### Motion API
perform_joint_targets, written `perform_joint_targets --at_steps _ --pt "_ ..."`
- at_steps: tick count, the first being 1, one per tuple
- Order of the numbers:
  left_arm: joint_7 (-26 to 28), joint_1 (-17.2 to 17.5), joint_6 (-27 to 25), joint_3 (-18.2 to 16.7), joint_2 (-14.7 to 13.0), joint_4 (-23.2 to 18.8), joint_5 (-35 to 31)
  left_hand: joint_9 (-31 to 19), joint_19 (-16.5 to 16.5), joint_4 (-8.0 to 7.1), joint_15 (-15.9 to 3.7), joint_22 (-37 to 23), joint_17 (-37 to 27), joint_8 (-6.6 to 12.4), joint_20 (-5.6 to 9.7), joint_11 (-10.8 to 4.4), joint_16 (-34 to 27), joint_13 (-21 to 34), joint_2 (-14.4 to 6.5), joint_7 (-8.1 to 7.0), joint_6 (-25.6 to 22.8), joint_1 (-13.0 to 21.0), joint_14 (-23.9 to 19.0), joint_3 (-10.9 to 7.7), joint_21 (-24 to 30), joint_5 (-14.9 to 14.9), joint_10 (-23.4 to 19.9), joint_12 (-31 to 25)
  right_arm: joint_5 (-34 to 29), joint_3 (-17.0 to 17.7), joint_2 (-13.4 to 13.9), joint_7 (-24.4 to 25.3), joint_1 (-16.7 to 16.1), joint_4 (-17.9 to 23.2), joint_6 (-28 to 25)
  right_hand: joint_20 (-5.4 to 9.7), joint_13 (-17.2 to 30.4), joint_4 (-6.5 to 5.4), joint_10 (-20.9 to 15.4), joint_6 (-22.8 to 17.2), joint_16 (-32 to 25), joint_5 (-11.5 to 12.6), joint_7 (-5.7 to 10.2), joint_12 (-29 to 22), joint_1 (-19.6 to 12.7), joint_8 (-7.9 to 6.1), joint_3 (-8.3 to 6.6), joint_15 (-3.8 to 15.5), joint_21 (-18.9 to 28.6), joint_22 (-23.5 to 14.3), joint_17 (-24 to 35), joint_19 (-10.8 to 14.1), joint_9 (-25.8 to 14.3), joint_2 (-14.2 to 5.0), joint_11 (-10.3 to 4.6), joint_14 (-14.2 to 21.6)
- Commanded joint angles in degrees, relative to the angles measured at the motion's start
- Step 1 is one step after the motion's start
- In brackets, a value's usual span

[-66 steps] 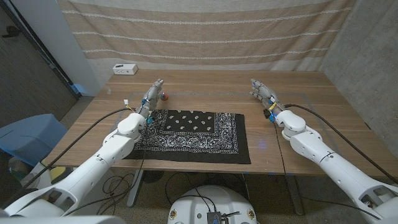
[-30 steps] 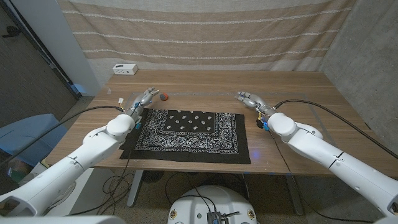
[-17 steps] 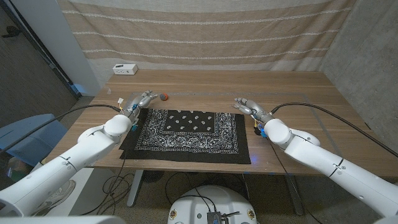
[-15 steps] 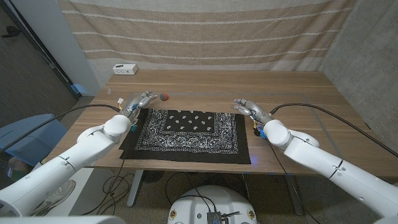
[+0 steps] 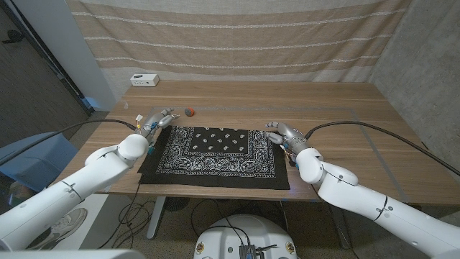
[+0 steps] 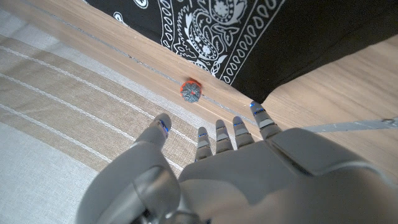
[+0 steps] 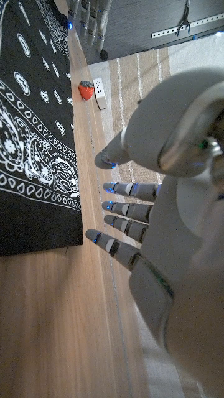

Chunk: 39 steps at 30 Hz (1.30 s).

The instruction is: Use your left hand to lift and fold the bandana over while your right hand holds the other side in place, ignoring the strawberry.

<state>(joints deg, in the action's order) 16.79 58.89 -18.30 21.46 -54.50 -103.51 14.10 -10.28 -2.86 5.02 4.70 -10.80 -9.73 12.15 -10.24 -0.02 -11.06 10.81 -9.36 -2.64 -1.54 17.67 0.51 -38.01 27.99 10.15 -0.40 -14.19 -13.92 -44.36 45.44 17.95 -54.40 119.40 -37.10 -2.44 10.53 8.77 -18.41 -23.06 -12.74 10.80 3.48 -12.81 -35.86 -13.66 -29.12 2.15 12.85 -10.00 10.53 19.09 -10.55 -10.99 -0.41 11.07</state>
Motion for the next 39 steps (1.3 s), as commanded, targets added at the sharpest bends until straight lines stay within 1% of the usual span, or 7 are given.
perform_joint_targets --at_steps 1,10,15,22,23,26,39 --pt "0.2 1.1 -1.5 -0.2 -1.4 -1.1 -1.1 -0.1 0.3 0.64 0.1 -0.2 -0.2 0.17 -0.05 -0.19 -0.4 0.2 0.2 -0.05 -0.5 1.1 -0.5 -0.18 0.1 -0.2 -0.8 -0.4 -12.7 -5.0 -1.9 1.8 -0.1 0.3 -6.0 0.62 0.2 0.3 -2.4 -2.4 0.1 -0.3 0.37 -0.6 -2.7 -0.34 -1.26 1.73 0.1 -0.3 0.1 0.6 -0.1 -0.1 -0.55 0.7" --pt "1.3 2.1 -2.8 -0.8 -2.4 -2.6 -2.4 -0.1 0.5 1.48 -0.02 -0.2 -0.2 0.07 0.04 -0.6 -0.5 0.2 0.6 -0.2 -1.1 1.9 -1.4 -0.1 0.0 -0.2 -1.5 -0.4 -18.1 -6.3 -3.3 1.4 -0.6 -1.2 -7.8 1.53 0.3 0.84 -5.3 -5.3 -0.4 -0.5 1.21 -0.7 -6.7 -0.2 -2.46 3.32 0.4 -0.3 0.1 2.3 -0.1 0.07 -1.34 3.1" --pt "2.2 2.2 -4.3 -0.7 -2.8 -3.4 -3.7 -0.2 1.2 2.24 -1.15 -0.2 -0.2 -0.03 0.01 -0.63 -0.7 0.2 0.9 -0.46 -1.5 2.7 -2.5 0.02 0.2 -0.3 -2.1 -0.5 -19.2 -6.2 -4.2 0.7 -0.9 -2.1 -8.6 2.13 0.3 0.92 -5.6 -5.7 -0.7 -0.4 1.65 -0.4 -8.6 0.15 -3.07 4.13 0.6 -0.4 0.2 3.0 -0.1 -0.21 -1.72 4.0" --pt "4.7 0.9 -11.5 1.6 -3.3 -6.2 -8.7 -0.2 3.2 4.08 -2.51 -0.3 -0.4 -0.14 0.4 -1.12 -1.5 0.2 0.6 -0.62 -2.6 5.8 -6.4 -0.26 0.7 -0.2 -4.2 -0.6 -20.0 -6.4 -5.6 0.5 -1.2 -4.0 -8.7 3.42 0.4 1.22 -6.0 -6.3 -0.9 -0.2 2.45 0.1 -13.2 0.82 -4.71 5.27 0.8 -0.5 0.5 3.7 -0.2 -0.56 -2.78 5.0" --pt "5.1 0.6 -13.2 2.1 -3.3 -6.7 -9.7 -0.2 3.4 4.41 -3.04 -0.3 -0.4 -0.09 0.86 -1.47 -1.5 0.2 0.6 -0.99 -3.0 6.4 -7.0 -0.27 0.7 -0.2 -4.5 -0.6 -19.8 -6.3 -5.7 0.4 -1.4 -4.3 -8.4 3.43 0.4 1.22 -6.1 -6.4 -0.9 -0.2 2.45 0.1 -13.8 0.89 -4.85 5.35 0.8 -0.5 0.5 3.8 -0.2 -0.49 -3.42 5.1" --pt "5.4 -0.1 -16.7 3.3 -3.3 -7.7 -11.7 -0.2 4.2 5.04 -4.11 -0.3 -0.4 0.31 1.52 -2.16 -1.7 0.3 1.2 -1.44 -4.9 8.1 -8.5 -0.03 0.9 -0.3 -6.2 -0.9 -19.3 -6.2 -6.0 0.1 -1.5 -4.8 -7.8 3.57 0.4 1.18 -6.2 -6.5 -1.0 -0.2 2.45 0.2 -14.3 0.96 -4.95 5.34 0.8 -0.5 0.5 4.0 -0.2 -0.46 -3.15 5.4" --pt "1.3 -4.7 -26.3 7.8 -2.9 -8.3 -14.7 -0.2 7.7 5.26 -5.78 -0.4 -0.5 1.02 2.79 -3.23 -2.0 0.3 4.0 -1.41 -11.4 13.0 -13.2 2.32 1.7 -0.4 -12.9 -1.9 -18.1 -5.5 -6.9 0.0 -2.0 -6.0 -7.0 3.5 0.5 0.64 -6.6 -6.9 -1.1 -0.4 2.42 0.3 -15.2 1.15 -4.64 5.32 0.9 -0.5 0.8 4.3 -0.2 -0.19 -2.81 5.6"
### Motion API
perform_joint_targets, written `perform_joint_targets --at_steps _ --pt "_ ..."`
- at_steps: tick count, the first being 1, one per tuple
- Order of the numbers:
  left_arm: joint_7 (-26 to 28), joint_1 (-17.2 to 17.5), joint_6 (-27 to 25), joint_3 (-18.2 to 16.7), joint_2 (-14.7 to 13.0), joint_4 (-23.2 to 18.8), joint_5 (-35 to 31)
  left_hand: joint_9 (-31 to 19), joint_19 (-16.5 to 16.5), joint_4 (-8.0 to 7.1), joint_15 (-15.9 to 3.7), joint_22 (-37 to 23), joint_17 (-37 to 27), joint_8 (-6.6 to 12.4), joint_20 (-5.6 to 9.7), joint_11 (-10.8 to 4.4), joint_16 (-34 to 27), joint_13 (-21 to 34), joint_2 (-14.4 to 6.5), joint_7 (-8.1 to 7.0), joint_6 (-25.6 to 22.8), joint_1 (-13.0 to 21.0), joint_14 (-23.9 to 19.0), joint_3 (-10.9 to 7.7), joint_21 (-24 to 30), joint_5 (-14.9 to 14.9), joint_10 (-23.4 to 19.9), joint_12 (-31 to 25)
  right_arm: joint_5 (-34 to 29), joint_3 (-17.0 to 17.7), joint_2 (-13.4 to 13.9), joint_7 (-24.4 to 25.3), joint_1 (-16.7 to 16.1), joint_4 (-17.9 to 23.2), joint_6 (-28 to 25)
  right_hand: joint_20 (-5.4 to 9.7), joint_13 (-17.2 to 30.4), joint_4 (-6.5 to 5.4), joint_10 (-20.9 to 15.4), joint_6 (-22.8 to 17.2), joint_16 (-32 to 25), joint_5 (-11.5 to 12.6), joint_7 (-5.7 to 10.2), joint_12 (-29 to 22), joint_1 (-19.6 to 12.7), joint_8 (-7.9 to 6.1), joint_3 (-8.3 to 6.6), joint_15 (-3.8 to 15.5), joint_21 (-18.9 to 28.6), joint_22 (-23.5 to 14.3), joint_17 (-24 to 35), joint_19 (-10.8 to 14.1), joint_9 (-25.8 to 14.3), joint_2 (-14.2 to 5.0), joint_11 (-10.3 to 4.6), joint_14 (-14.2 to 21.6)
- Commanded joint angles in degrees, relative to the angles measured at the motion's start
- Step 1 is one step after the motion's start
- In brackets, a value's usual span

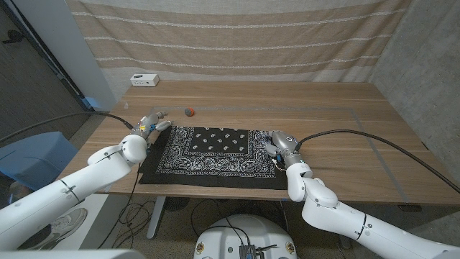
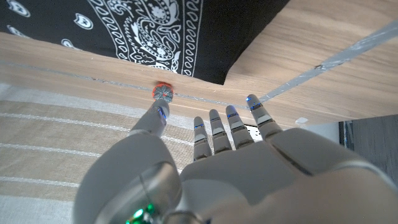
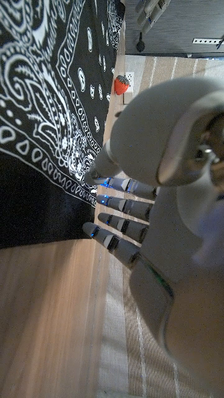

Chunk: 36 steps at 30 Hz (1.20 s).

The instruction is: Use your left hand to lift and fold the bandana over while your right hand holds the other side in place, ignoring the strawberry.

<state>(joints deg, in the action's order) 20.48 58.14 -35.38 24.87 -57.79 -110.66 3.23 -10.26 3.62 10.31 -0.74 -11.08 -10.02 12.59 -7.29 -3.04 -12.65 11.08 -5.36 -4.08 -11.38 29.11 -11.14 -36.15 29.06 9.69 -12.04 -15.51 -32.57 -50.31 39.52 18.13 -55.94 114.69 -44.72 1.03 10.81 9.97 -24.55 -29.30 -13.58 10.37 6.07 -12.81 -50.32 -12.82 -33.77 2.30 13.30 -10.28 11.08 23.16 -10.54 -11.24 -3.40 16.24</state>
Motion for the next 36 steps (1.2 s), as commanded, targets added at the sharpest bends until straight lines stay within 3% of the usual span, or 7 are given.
perform_joint_targets --at_steps 1,8,12,19,25,29,36 --pt "-2.7 -4.4 -9.9 5.0 0.6 -1.1 -4.2 -0.2 1.4 -0.03 -0.35 -0.1 -0.2 0.61 -0.15 -0.19 -0.5 0.1 0.0 0.07 -1.9 1.8 -1.9 0.54 0.7 0.0 -1.3 -0.5 0.6 0.5 -1.1 -0.2 -0.4 -1.4 0.5 0.06 0.2 -0.63 -0.4 -0.7 -0.3 0.0 -0.15 0.3 -0.8 0.33 0.06 5.14 0.5 -0.2 0.2 0.2 -0.2 0.07 0.29 0.5" --pt "-5.2 -7.3 -12.5 7.3 1.3 -0.3 -4.8 -0.2 3.2 -0.08 -0.22 -0.1 -0.2 0.28 0.46 -0.07 -0.7 0.1 0.3 0.11 -2.5 3.3 -3.5 1.07 1.3 0.1 -2.4 -0.5 0.5 0.4 -1.0 -0.1 -0.4 -1.3 0.8 0.02 0.3 -0.89 -0.5 -0.9 -0.4 0.0 -0.36 0.4 -1.0 0.38 0.27 5.14 0.5 -0.3 0.3 0.2 -0.3 0.09 0.3 0.6" --pt "-7.0 -8.8 -12.7 7.9 1.5 0.6 -4.2 -0.3 3.3 -0.51 0.13 -0.2 -0.4 -0.09 -0.01 0.46 -0.6 0.1 -2.6 0.54 -2.7 5.6 -4.0 0.28 1.3 0.4 -3.8 -0.5 0.8 0.6 -0.9 -0.1 -0.7 -1.1 0.9 0.01 0.3 -1.02 -0.6 -1.1 -0.4 0.0 -0.31 0.4 -1.2 0.39 0.39 5.09 0.5 -0.3 0.4 0.3 -0.3 0.1 0.45 0.7" --pt "-13.6 -15.9 -19.1 14.8 2.2 1.3 -7.0 -0.3 -5.4 -1.33 1.7 -0.3 -0.6 -1.21 -1.48 -1.13 1.5 0.1 -4.6 -0.56 -2.5 8.5 1.7 1.07 -2.0 0.4 -4.3 0.9 1.4 1.3 -0.7 0.5 -1.4 -0.9 1.4 0.02 0.3 -1.23 -0.8 -1.5 -0.5 -0.1 -0.4 0.4 -1.4 0.37 0.59 5.15 0.5 -0.3 0.5 0.3 -0.3 0.09 0.23 0.8" --pt "-17.3 -21.5 -24.0 22.4 2.9 1.4 -12.8 -0.3 -5.7 -1.58 1.73 -0.2 -0.4 -0.15 -1.14 -2.22 1.5 0.0 -2.5 -0.86 -6.6 7.4 2.5 3.38 -2.3 0.1 -6.7 0.7 2.4 2.2 -0.5 1.4 -2.3 -0.9 2.1 0.01 0.3 -1.37 -0.9 -1.6 -0.6 -0.1 -0.46 0.4 -1.6 0.46 0.73 5.16 0.5 -0.3 0.6 0.4 -0.3 0.07 0.33 0.8" --pt "-17.4 -23.4 -26.2 26.1 3.7 1.3 -16.8 -0.4 -4.6 -0.57 0.13 0.0 -0.1 1.09 -0.82 -3.75 0.7 0.0 -0.9 -0.57 -13.8 8.8 -0.2 5.1 -2.4 0.4 -13.7 -0.5 3.0 2.8 -0.2 1.7 -2.7 -0.9 2.5 0.04 0.3 -1.46 -1.0 -1.7 -0.6 -0.1 -0.44 0.4 -1.7 0.49 0.81 5.19 0.5 -0.3 0.6 0.3 -0.3 0.05 0.27 0.8" --pt "-12.9 -23.0 -28.6 28.2 5.7 1.6 -22.1 -0.7 0.7 0.06 -4.34 0.3 -0.3 4.29 -0.16 -5.59 -1.9 1.7 -1.9 1.1 -32.8 21.9 -11.5 5.2 -2.1 0.7 -37.8 -5.9 3.8 3.4 0.1 2.1 -2.9 -1.1 3.2 0.04 0.3 -1.69 -1.1 -1.8 -0.6 -0.1 -0.58 0.5 -1.9 0.6 1.05 5.08 0.5 -0.3 0.7 0.4 -0.3 0.04 0.31 0.8"
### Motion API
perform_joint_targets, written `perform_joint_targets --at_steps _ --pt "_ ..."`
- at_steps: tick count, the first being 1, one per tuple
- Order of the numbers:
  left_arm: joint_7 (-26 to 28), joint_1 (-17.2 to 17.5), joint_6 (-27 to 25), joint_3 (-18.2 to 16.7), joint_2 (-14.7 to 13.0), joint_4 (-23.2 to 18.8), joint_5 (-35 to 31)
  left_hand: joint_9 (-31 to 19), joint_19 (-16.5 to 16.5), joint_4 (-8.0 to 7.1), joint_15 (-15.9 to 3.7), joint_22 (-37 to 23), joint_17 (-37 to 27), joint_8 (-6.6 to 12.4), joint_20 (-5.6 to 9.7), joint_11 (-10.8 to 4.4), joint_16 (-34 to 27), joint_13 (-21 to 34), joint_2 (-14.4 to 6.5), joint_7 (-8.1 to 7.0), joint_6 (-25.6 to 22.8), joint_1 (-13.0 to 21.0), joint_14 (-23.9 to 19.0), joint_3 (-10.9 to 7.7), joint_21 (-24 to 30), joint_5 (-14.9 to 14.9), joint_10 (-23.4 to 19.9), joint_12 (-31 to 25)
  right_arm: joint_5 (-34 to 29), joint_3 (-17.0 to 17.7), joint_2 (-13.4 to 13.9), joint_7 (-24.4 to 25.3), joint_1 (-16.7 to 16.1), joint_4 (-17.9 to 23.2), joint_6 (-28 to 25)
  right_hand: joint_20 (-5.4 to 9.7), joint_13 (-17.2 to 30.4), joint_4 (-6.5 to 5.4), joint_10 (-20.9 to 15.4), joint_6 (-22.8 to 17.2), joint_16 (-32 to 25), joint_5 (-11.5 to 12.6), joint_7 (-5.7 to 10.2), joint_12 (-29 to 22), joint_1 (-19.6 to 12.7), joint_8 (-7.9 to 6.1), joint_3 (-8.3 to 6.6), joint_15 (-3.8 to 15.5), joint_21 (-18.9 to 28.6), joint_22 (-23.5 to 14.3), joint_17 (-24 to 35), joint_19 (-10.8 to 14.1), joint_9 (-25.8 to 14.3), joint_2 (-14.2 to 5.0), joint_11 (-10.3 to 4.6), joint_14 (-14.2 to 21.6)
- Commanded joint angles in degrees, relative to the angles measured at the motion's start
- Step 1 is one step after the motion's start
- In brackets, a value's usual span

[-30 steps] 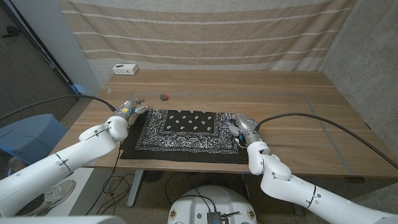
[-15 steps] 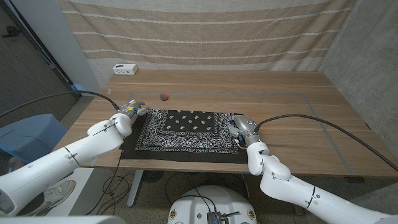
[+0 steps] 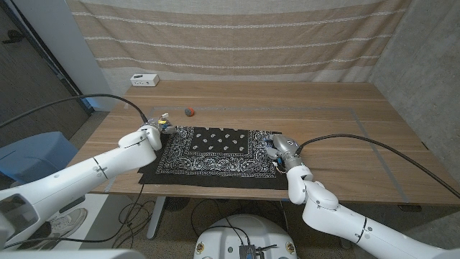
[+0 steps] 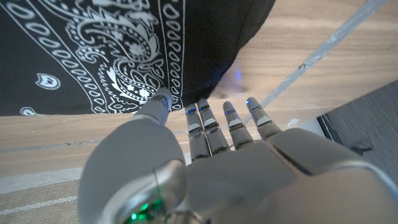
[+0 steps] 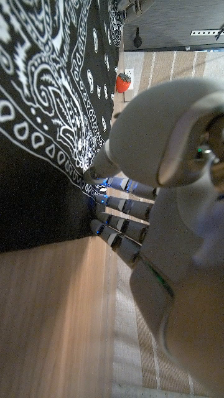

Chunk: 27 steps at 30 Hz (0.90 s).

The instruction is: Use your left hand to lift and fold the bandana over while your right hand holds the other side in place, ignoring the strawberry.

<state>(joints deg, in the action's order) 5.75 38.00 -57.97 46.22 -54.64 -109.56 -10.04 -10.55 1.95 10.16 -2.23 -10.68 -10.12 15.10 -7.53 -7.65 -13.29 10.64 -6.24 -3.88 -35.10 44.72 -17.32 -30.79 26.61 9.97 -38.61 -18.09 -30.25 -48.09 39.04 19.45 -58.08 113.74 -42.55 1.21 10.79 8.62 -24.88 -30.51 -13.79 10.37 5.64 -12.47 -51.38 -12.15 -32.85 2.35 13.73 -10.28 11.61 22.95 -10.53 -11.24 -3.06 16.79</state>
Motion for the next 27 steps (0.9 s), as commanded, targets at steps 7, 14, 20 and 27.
perform_joint_targets --at_steps 7,14,20,27 --pt "8.2 -0.4 -7.1 6.4 4.2 0.7 -13.0 -1.2 5.1 0.28 -6.61 -0.1 -0.4 4.12 1.06 -1.53 -3.4 5.8 -1.9 2.01 -19.8 15.4 -14.7 0.95 0.8 0.1 -22.0 -8.7 1.9 1.2 1.0 0.3 -0.5 -0.6 1.5 -0.22 0.4 -0.75 -1.8 -2.0 -0.7 -0.1 -0.05 -0.1 -1.2 -0.33 0.6 5.2 0.1 -0.3 0.3 0.7 -0.3 0.05 -0.72 0.6" --pt "11.6 4.0 -6.0 0.7 3.6 -5.8 -12.1 -1.4 5.1 -0.57 -7.89 -0.2 -0.6 3.7 1.03 -1.28 -4.2 6.8 -2.1 2.0 -19.8 15.6 -17.8 2.08 0.8 -0.2 -23.0 -9.9 1.8 1.1 1.1 0.0 0.0 -1.2 1.2 -0.31 0.4 -0.83 -3.0 -3.6 -1.0 0.0 0.11 -0.3 -1.8 -0.6 0.92 5.74 0.1 -0.3 0.4 0.8 -0.3 0.11 -1.08 1.3" --pt "12.5 8.3 -0.3 -5.6 1.6 -12.7 -8.5 -1.5 5.3 -0.6 -8.3 -0.3 -0.6 3.83 1.42 -1.48 -4.0 7.2 -2.4 2.48 -20.4 16.1 -18.2 2.11 0.9 -0.2 -23.3 -10.4 2.2 1.3 1.2 0.1 0.2 -1.6 1.7 -0.33 0.4 -0.61 -3.2 -3.8 -1.0 0.0 0.18 -0.3 -2.3 -0.53 0.97 5.81 0.1 -0.3 0.4 0.9 -0.3 0.22 -0.84 1.4" --pt "5.3 10.2 7.5 -12.7 -1.6 -18.2 0.7 -1.6 5.1 -0.57 -8.08 -0.4 -0.7 3.64 1.5 -1.21 -3.9 7.6 -2.6 2.72 -20.3 16.5 -18.3 2.26 0.9 -0.2 -23.1 -10.7 2.7 1.6 1.1 0.8 0.1 -2.3 2.6 -0.36 0.4 -0.63 -3.3 -3.9 -1.1 0.0 0.24 -0.2 -2.6 -0.39 1.11 5.9 0.1 -0.3 0.4 0.9 -0.3 0.18 -1.02 1.5"
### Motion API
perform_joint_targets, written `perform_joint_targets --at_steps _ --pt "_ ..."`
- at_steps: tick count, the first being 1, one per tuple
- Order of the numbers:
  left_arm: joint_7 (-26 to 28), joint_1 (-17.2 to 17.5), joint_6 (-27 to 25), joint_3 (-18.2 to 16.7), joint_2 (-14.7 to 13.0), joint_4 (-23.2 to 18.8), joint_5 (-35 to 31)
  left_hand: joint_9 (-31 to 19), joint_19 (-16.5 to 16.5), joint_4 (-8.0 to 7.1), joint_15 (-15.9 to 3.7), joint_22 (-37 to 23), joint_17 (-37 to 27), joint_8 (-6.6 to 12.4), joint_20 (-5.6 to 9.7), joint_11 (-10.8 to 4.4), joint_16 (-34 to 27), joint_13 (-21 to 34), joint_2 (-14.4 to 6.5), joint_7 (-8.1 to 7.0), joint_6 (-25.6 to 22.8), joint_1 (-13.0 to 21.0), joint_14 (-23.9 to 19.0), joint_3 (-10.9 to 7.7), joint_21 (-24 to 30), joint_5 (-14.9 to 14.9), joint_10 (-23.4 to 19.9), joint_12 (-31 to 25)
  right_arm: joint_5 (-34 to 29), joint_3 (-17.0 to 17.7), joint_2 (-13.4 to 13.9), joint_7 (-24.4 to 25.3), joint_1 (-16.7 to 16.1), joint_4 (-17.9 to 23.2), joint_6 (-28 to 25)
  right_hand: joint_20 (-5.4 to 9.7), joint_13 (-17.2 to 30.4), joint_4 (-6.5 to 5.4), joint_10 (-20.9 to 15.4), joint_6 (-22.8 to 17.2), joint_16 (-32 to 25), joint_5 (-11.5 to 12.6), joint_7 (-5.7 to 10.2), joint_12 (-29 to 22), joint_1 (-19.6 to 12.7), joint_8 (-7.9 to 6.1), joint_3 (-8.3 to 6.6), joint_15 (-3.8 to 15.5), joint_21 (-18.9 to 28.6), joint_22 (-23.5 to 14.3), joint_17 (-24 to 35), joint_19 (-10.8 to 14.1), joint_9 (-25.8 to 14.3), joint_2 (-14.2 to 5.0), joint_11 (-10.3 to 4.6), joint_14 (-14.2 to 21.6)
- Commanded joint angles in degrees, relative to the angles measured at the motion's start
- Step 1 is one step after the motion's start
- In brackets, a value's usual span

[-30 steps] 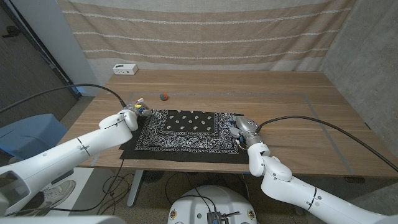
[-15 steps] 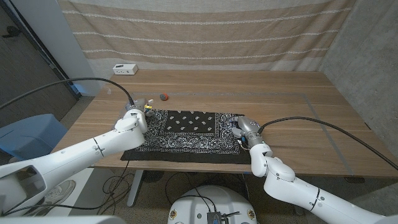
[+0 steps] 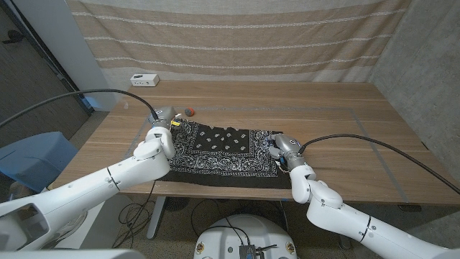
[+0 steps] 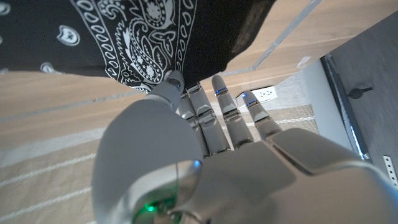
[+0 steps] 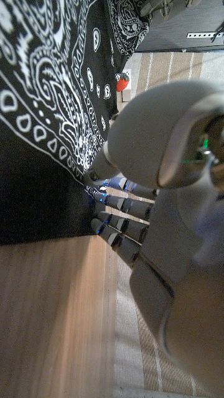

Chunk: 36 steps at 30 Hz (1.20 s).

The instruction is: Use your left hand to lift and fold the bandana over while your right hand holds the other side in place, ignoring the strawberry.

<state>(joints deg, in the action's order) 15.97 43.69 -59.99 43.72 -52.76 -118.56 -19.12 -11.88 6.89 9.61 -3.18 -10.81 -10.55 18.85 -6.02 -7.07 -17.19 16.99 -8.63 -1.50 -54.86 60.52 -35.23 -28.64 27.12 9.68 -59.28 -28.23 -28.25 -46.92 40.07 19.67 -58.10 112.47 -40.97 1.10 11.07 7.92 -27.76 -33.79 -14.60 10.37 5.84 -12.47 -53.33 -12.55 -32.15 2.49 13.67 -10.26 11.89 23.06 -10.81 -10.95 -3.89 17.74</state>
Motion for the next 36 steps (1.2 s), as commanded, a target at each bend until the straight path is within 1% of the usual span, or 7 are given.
perform_joint_targets --at_steps 1,3,7,13,18,22,36 --pt "-6.1 4.6 11.3 -11.2 -3.9 -9.3 11.4 -0.3 0.2 -0.01 -7.07 -0.2 -0.2 -0.13 -0.02 -1.79 0.1 1.3 -0.2 0.37 -0.5 0.7 -0.4 0.14 0.4 0.1 -2.5 -0.6 0.9 0.5 0.1 0.6 0.0 -1.1 1.3 -0.29 0.1 0.05 -0.4 -0.6 -0.3 0.0 0.0 -0.2 -0.7 0.03 0.43 5.83 0.2 -0.3 0.2 0.8 -0.1 -0.15 -0.23 0.6" --pt "-9.1 4.3 14.2 -12.7 -4.5 -9.2 14.7 -0.3 0.1 -0.06 -6.98 -0.3 -0.3 -0.2 -0.09 -1.83 0.1 1.4 -0.2 0.42 -0.4 0.8 -0.4 0.18 0.4 0.1 -2.4 -0.7 1.0 0.7 0.1 1.0 -0.1 -1.4 1.5 -0.23 0.1 0.04 -0.4 -0.6 -0.3 0.0 0.0 -0.1 -0.8 0.07 0.46 5.84 0.2 -0.3 0.2 0.8 -0.1 -0.16 -0.21 0.6" --pt "-16.4 1.8 19.6 -13.9 -5.4 -7.8 20.5 -0.4 0.0 0.03 -6.87 -0.3 -0.3 -0.31 -0.2 -1.81 0.2 1.6 -0.3 0.75 -0.3 1.1 -0.4 0.21 0.3 0.2 -2.2 -0.8 1.2 0.9 0.4 1.4 -0.3 -1.7 2.2 -0.21 0.1 0.0 -0.4 -0.6 -0.3 0.0 0.02 -0.1 -0.9 0.13 0.51 5.82 0.2 -0.3 0.2 0.8 -0.1 -0.2 -0.34 0.5" --pt "-22.6 -2.2 25.2 -12.6 -4.5 -5.2 23.9 -0.4 -0.4 0.12 -6.17 -0.4 -0.3 -0.46 -0.48 -1.71 0.5 1.8 -0.4 1.09 -0.2 1.5 -0.1 0.29 0.3 0.3 -2.0 -1.0 1.5 1.0 0.8 1.4 -0.4 -2.3 3.2 -0.11 0.1 -0.05 -0.4 -0.6 -0.3 0.0 0.01 0.0 -1.1 0.25 0.58 5.97 0.2 -0.3 0.2 0.9 -0.1 -0.28 -0.39 0.5" --pt "-24.0 -3.6 30.2 -12.6 -2.7 -3.0 26.0 -0.5 -0.4 0.14 -6.15 -0.4 -0.3 -0.57 -0.45 -1.73 0.6 2.0 -0.4 1.38 -0.1 1.7 -0.1 0.35 0.3 0.3 -2.2 -1.3 1.6 1.2 1.2 1.4 -0.5 -2.6 3.8 -0.01 0.1 -0.08 -0.4 -0.7 -0.3 0.0 0.05 0.1 -1.4 0.29 0.65 6.02 0.2 -0.4 0.3 0.9 -0.1 -0.31 -0.55 0.5" --pt "-26.9 -5.7 34.3 -11.9 -0.7 -0.3 28.1 -0.5 -0.5 0.11 -6.13 -0.4 -0.3 -0.62 -0.76 -1.65 0.8 2.1 -0.5 1.48 -0.2 1.9 -0.1 0.41 0.3 0.4 -2.0 -1.4 1.9 1.5 1.4 1.5 -0.7 -2.9 4.7 0.02 0.1 -0.1 -0.5 -0.9 -0.3 0.0 0.12 0.1 -1.6 0.31 0.7 6.04 0.2 -0.4 0.3 0.9 -0.1 -0.34 -0.71 0.5" --pt "-30.0 -14.0 36.6 -4.7 7.5 6.0 24.0 -0.6 -0.6 0.16 -6.32 -0.5 -0.3 -0.63 -0.97 -1.95 1.0 2.6 -0.2 1.36 -0.9 2.4 -0.4 0.82 0.3 0.5 -2.4 -2.0 2.8 2.6 3.1 1.7 -2.2 -3.0 7.4 0.04 0.1 -0.11 -0.7 -1.3 -0.4 0.1 0.23 0.2 -2.3 0.45 0.88 6.19 0.2 -0.4 0.4 1.0 -0.1 -0.33 -1.06 0.6"
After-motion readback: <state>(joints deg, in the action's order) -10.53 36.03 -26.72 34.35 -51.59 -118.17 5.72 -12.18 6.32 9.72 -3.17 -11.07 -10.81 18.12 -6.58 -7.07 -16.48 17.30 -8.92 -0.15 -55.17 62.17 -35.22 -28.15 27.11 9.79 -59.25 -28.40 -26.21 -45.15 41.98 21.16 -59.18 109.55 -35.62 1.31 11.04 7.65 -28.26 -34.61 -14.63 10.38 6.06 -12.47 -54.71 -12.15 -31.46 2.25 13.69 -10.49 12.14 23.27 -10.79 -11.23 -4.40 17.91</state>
